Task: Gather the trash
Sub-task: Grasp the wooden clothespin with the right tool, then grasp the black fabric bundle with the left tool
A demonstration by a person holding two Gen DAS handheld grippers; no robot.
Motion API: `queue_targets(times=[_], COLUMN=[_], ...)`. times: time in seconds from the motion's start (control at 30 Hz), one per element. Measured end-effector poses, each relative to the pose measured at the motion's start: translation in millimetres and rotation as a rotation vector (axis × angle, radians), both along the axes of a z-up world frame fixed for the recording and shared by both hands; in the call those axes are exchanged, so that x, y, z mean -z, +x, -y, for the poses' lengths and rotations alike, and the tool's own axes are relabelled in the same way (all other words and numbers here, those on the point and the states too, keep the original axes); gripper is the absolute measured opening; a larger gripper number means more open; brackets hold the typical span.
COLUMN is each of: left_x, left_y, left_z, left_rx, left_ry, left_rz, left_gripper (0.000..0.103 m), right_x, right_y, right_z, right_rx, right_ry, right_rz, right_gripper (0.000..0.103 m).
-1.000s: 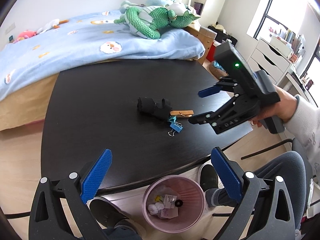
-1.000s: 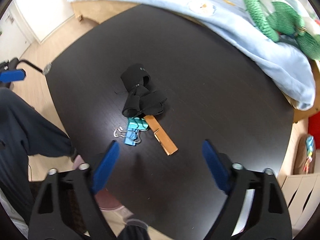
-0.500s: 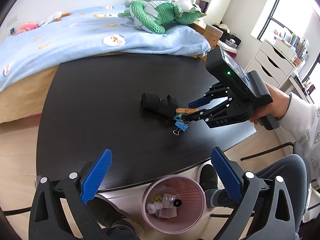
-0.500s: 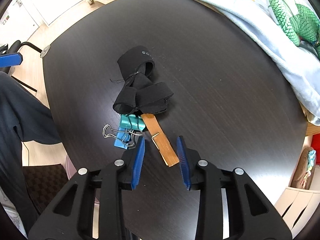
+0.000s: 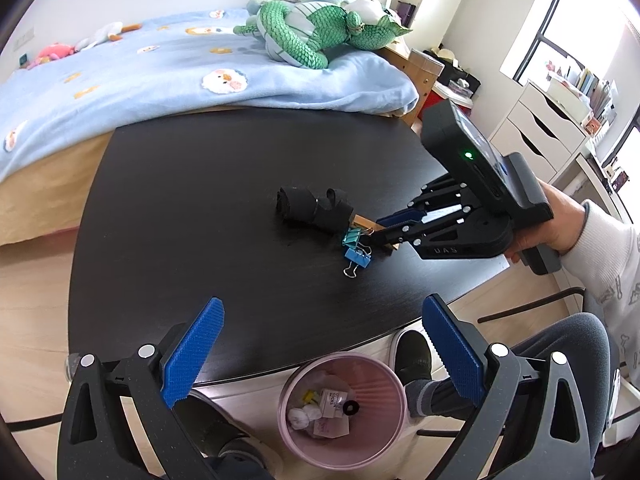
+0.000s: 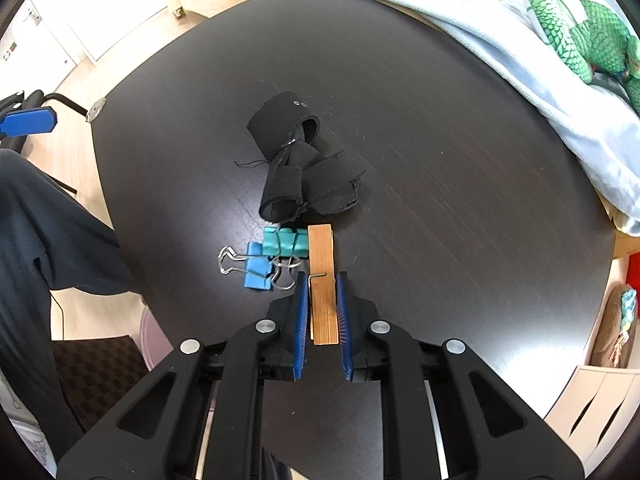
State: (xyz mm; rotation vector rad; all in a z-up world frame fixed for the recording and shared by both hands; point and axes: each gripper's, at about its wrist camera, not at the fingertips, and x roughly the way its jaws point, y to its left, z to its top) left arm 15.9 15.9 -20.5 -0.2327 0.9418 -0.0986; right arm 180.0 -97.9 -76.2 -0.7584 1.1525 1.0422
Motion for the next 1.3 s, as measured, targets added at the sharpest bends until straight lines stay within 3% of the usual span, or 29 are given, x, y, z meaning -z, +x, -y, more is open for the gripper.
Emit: queue_targets(times=[0.37, 0.77, 1.3], left_x=[-9, -11, 37], left_y=[16, 59, 148], left_z=[8, 15, 18], left_rx=[0.018, 0.038, 0.006], left_ry=[0.017, 0.041, 0.055], left_rz=[0.012, -0.007, -0.176], left_gripper=[0.095, 0.095, 0.095], right_x=[-21, -35, -34], right_y=[-1, -10, -8], right_z=[36, 66, 83], right_rx=[0.172, 0.387, 0.463], right_ry=[0.081, 0.159, 0.179], right_rz=[-0.002, -0.008, -0.013], right_gripper=[0.014, 0.014, 0.014])
